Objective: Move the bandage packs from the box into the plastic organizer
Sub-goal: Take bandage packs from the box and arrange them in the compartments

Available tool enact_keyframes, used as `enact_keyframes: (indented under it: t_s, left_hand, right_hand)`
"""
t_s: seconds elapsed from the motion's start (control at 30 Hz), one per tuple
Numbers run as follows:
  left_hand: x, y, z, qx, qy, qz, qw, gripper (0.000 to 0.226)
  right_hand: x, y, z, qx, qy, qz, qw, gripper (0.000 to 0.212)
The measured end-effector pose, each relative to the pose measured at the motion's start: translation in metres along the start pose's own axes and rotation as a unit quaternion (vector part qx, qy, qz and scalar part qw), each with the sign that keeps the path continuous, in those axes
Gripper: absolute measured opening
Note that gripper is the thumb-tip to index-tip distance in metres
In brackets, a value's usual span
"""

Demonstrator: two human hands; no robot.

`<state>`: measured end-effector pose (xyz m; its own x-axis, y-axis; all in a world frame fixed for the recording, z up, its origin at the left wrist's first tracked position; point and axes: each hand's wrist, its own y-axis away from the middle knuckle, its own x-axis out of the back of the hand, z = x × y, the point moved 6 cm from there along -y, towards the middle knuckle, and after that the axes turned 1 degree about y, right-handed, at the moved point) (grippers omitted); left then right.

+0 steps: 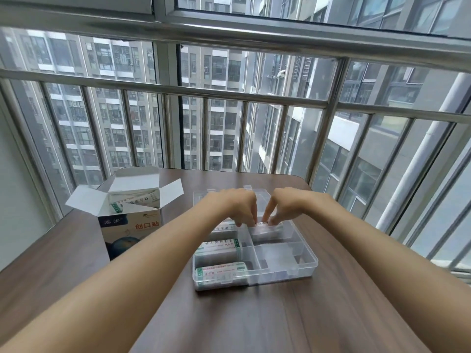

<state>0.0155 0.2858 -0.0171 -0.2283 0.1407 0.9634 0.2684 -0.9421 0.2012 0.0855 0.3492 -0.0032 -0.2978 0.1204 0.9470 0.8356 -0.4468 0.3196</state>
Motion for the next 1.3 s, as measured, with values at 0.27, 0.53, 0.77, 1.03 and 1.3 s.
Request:
enact_keyframes:
  t_s: [0.27,0.53,0.77,1.03,1.3]
  left_hand:
    - [0.005,0.002,0.004,0.004,0.012,0.011,1.000,0.022]
    - [0.006,0.001,0.006,0.025,-0.003,0.020,0.999,0.017]
    - [0.007,0.000,0.010,0.029,-0.040,0.024,0.999,0.018]
    - [0.001,-0.001,0.004,0.036,-0.003,-0.027,0.999,0.019]
    - [0.019,0.023,0.011,0.029,0.009,0.023,0.999,0.014]
  right_hand:
    - [-0.006,-0.006,0.006,-0.041,-0.119,-0.043,0.991,0.034]
    - [0.005,0.007,0.017,-0.170,-0.038,-0.040,0.984,0.030]
    - [-0.015,0.008,0.012,-0.195,-0.053,-0.203,0.958,0.040]
    - [-0.022,0.011,0.019,-0.215,-0.102,-0.223,0.945,0.043]
    - [-0.003,0.032,0.013,-0.205,-0.113,-0.159,0.959,0.036]
